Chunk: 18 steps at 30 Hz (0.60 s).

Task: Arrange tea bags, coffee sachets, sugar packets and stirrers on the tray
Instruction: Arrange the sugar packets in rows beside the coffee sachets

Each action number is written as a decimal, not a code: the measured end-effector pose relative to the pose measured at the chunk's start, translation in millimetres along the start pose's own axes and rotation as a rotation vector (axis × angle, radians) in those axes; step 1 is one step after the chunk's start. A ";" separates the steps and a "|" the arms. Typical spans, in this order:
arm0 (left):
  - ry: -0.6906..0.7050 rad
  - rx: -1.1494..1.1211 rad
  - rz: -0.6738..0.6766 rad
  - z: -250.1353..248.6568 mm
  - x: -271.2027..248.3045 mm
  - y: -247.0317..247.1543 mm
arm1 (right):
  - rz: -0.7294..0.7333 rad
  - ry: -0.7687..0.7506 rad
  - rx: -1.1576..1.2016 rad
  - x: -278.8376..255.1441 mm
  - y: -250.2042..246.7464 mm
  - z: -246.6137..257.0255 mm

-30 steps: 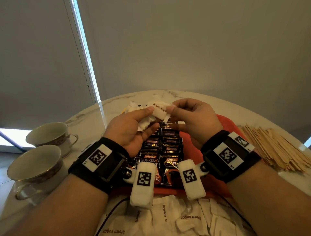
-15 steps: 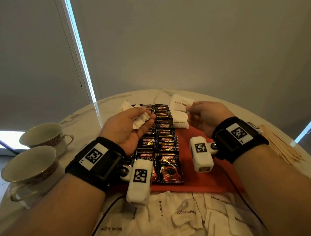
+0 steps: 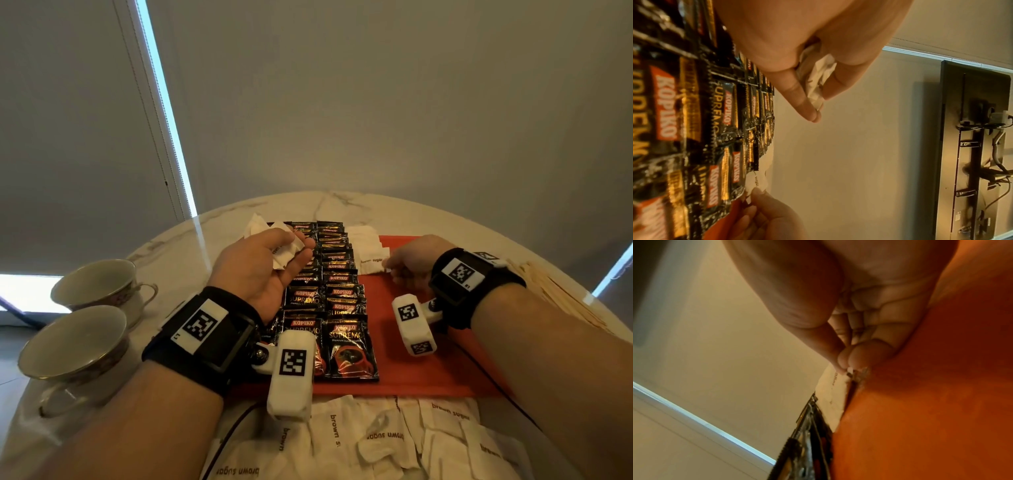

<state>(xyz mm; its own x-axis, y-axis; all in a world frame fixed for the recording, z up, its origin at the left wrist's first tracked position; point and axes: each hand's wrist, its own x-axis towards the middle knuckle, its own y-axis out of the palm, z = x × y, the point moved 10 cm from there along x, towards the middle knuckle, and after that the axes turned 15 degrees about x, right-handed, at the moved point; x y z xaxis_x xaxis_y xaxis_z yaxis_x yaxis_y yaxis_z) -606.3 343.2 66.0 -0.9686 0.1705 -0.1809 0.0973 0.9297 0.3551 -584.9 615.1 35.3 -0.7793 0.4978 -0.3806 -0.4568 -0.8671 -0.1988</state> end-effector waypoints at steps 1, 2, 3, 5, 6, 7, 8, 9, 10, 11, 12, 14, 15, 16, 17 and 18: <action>0.001 0.001 0.000 0.0 0.3 -0.3 | 0.001 0.005 -0.017 -0.1 0.4 -0.2; 0.001 0.002 0.004 0.0 0.1 0.0 | 0.001 0.007 -0.042 -0.8 0.5 -0.2; 0.001 0.004 0.007 0.1 -0.2 0.5 | 0.002 0.005 -0.062 -1.9 0.8 0.3; -0.009 0.013 0.005 1.0 -0.7 1.3 | -0.001 0.001 -0.083 -3.4 0.0 2.0; -0.016 0.019 0.006 1.7 -1.2 1.7 | 0.001 0.000 -0.095 -3.4 -0.3 2.3; -0.022 0.019 0.010 2.3 -1.6 2.4 | 0.002 -0.002 -0.104 -4.6 -0.7 3.2; -0.026 0.018 0.016 2.6 -2.1 3.0 | -0.002 -0.013 -0.104 -5.0 -1.4 4.8; -0.029 0.016 0.022 2.9 -2.5 3.5 | -0.008 -0.024 -0.086 -5.6 -2.6 6.5; -0.033 0.016 0.027 3.2 -2.7 3.8 | -0.020 -0.040 -0.057 -5.8 -4.4 8.5; -0.039 0.016 0.035 3.9 -3.0 4.5 | -0.033 -0.059 -0.025 -6.8 -5.8 10.4; -0.047 0.017 0.043 4.8 -3.6 5.6 | -0.030 -0.071 -0.002 -9.0 -4.6 11.6; -0.062 0.022 0.063 6.9 -5.1 8.0 | 0.033 -0.063 0.023 -15.9 6.5 10.4; -0.068 0.026 0.078 7.8 -6.4 10.1 | 0.067 -0.053 0.023 -18.8 12.8 8.4; -0.075 0.029 0.095 8.8 -7.9 12.4 | 0.090 -0.043 0.021 -20.2 17.2 6.5; -0.082 0.031 0.110 10.0 -9.2 14.5 | 0.106 -0.031 0.020 -21.7 20.1 4.8; -0.088 0.033 0.122 11.2 -10.4 16.2 | 0.113 -0.020 0.025 -22.1 20.8 3.5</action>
<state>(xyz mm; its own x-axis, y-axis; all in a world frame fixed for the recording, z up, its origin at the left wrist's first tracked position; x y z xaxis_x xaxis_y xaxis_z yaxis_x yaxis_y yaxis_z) -592.1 360.2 63.3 -0.9255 0.3097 -0.2181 0.2222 0.9102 0.3496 -578.7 586.2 42.7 -0.8344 0.3978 -0.3815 -0.3762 -0.9169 -0.1334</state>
